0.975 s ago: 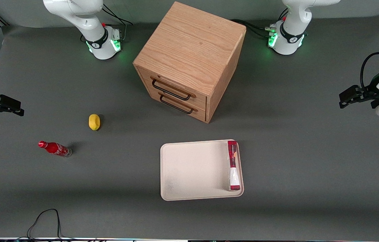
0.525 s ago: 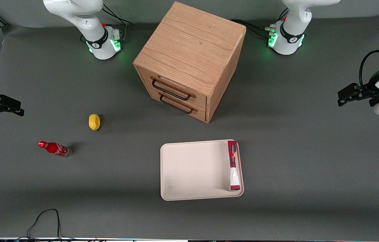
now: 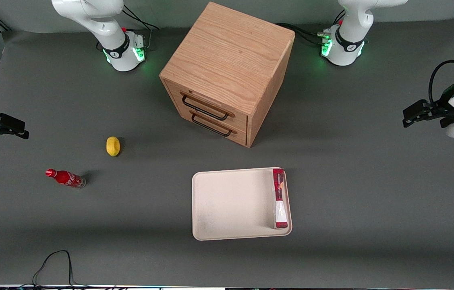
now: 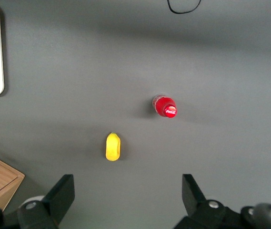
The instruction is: Place red cookie box on tray
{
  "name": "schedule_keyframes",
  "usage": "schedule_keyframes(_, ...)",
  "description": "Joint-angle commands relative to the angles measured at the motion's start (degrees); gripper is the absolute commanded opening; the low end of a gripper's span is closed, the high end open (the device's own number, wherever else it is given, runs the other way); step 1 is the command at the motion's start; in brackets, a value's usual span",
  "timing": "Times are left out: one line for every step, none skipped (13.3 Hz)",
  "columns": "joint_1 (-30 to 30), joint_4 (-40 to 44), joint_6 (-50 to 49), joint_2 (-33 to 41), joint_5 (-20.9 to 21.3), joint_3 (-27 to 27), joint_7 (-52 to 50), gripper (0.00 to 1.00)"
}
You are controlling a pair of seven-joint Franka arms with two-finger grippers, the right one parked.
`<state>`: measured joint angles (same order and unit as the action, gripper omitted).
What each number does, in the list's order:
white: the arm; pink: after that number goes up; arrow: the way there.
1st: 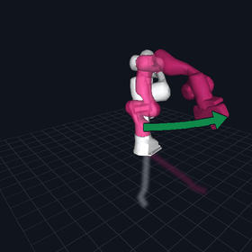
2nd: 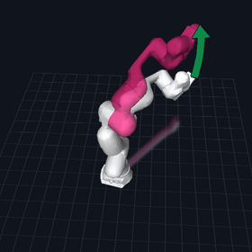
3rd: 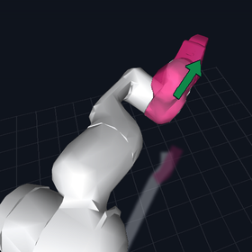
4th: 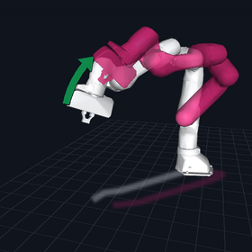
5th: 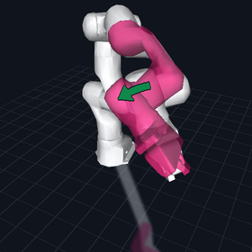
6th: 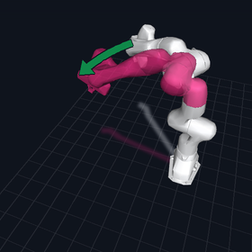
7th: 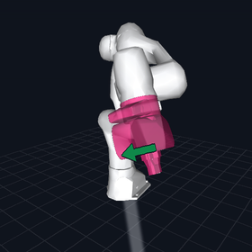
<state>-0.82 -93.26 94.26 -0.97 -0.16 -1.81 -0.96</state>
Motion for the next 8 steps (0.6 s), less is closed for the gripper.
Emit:
schedule_keyframes(-0.7,1.3,-1.4,-0.5,-0.6,0.3,-0.8,1.00)
schedule_keyframes(-0.7,1.3,-1.4,-0.5,-0.6,0.3,-0.6,1.00)
schedule_keyframes(-0.7,1.3,-1.5,-0.5,-0.6,0.3,-0.2,1.00)
schedule_keyframes(-0.6,1.3,-1.6,-0.5,-0.6,0.3,0.2,1.00)
schedule_keyframes(-0.7,1.3,-1.7,-0.5,-0.6,0.3,0.2,1.00)
schedule_keyframes(-0.6,1.3,-1.8,-0.5,-0.5,0.3,0.2,1.00)
schedule_keyframes(-0.6,1.2,-1.8,-0.5,-0.5,0.3,0.3,1.00)
schedule_keyframes(-0.6,1.2,-1.8,-0.5,-0.5,0.3,0.4,1.00)
